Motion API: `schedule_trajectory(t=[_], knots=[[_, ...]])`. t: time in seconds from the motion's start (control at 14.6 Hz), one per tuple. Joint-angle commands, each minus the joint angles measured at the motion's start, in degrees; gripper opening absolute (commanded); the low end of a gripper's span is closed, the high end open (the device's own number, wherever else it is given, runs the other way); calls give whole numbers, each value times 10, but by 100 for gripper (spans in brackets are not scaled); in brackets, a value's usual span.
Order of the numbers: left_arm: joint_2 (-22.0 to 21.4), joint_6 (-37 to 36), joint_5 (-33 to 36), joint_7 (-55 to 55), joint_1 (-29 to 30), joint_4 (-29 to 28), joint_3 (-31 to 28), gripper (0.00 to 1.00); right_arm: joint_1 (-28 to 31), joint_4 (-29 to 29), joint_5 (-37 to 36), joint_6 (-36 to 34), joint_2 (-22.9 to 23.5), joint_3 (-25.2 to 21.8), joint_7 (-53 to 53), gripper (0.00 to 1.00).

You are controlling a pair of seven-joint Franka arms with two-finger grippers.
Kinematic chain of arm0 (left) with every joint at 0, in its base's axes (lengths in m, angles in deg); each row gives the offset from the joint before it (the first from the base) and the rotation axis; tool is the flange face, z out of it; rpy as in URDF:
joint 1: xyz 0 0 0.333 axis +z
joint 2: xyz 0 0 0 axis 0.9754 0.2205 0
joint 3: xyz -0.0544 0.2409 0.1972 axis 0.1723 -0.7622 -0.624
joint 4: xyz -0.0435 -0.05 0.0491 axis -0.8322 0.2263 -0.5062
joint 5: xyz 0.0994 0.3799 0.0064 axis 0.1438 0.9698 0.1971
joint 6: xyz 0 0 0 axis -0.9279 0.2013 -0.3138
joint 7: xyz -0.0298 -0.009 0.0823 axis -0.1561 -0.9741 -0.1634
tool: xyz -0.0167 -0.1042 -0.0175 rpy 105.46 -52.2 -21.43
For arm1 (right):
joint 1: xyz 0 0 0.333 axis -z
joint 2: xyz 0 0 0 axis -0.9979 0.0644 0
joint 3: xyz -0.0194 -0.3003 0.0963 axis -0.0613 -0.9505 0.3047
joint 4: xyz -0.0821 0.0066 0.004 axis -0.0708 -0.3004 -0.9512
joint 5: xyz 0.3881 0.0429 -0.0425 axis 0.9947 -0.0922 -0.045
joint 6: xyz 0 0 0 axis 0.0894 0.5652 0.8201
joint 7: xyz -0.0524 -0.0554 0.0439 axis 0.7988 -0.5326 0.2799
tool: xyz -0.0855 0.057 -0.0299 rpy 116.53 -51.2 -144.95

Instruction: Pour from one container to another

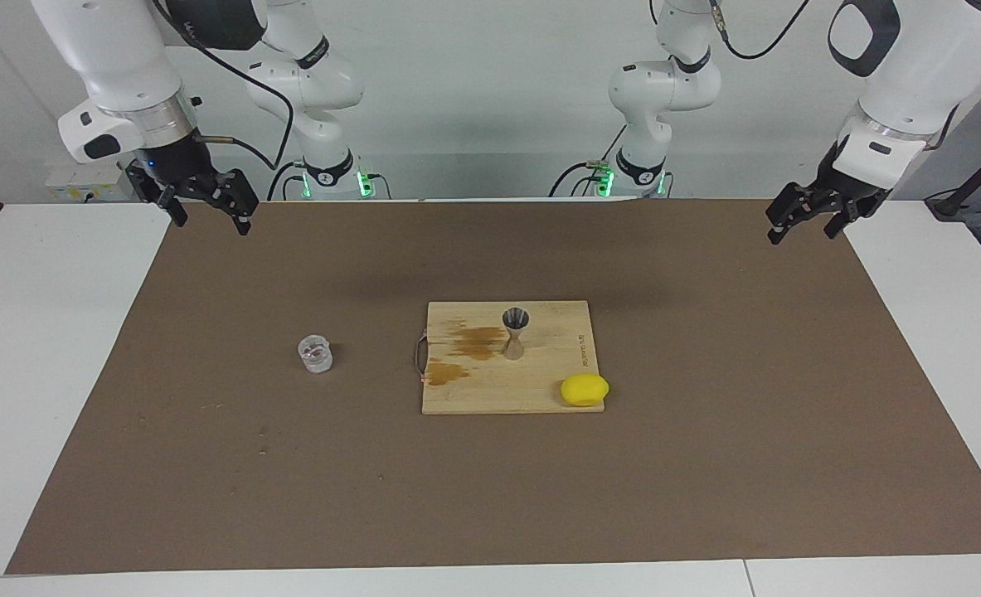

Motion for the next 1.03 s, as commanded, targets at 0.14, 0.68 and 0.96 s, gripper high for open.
schedule_trajectory(t=[0.14, 0.68, 0.96], knots=[[3, -12, 14, -12, -10, 14, -5, 100, 23, -9, -5, -13, 2, 3, 20, 100], [-4, -66, 14, -12, -8, 14, -10, 100, 32, 0, 26, -7, -1, 3, -3, 100], [-12, -70, 14, -12, -4, 14, -12, 100, 31, -6, 1, -19, 0, 4, 54, 100]])
